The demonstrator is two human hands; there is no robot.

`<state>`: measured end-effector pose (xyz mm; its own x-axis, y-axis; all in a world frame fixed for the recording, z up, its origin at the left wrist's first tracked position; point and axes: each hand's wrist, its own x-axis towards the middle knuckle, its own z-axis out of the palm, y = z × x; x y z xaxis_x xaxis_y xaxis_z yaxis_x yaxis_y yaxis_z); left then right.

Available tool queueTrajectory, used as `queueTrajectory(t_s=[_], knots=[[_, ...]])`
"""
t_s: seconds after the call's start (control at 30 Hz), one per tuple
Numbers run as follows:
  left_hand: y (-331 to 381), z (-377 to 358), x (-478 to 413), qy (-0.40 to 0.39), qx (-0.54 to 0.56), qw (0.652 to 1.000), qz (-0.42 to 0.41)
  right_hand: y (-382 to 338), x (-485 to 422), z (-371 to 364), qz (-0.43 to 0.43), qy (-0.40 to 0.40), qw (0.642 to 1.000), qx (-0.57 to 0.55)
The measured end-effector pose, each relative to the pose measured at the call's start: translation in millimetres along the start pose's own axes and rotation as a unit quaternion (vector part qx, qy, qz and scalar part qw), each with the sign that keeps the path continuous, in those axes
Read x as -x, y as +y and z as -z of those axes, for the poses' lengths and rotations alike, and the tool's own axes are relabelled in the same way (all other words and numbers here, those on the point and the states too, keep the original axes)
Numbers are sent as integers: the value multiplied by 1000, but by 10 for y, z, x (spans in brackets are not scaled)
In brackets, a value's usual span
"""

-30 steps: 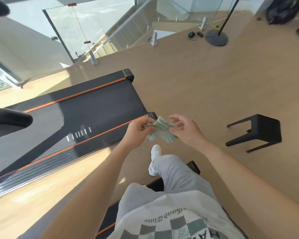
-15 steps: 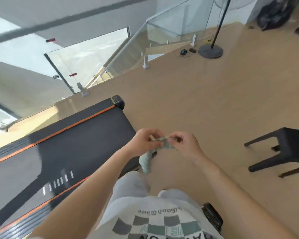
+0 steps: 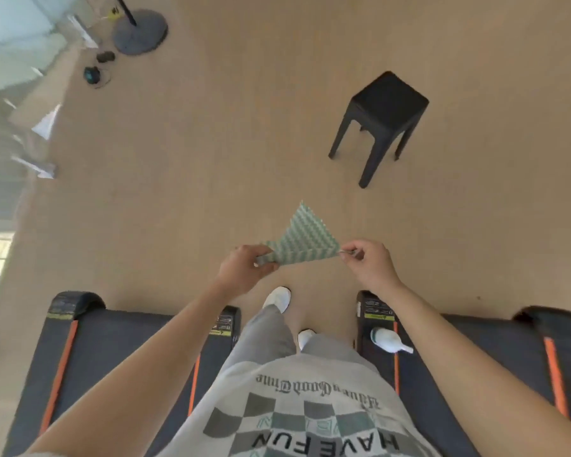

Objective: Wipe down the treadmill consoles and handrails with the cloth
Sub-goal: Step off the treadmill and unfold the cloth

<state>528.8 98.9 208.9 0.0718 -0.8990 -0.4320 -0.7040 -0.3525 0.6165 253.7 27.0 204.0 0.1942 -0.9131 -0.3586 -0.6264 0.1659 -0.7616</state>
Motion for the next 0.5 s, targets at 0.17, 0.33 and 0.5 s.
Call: queueTrajectory(t_s=[0.17, 0.33, 0.5], knots=[[307, -426, -935, -82, -35, 989, -121, 681, 15, 160, -155, 89, 984, 11], [703, -1092, -1349, -123, -85, 969, -198, 1386, 257, 205, -274, 169, 945, -48], [784, -1972, -1338, -163, -118, 960, -195, 2142, 613, 152, -365, 225, 891, -149]])
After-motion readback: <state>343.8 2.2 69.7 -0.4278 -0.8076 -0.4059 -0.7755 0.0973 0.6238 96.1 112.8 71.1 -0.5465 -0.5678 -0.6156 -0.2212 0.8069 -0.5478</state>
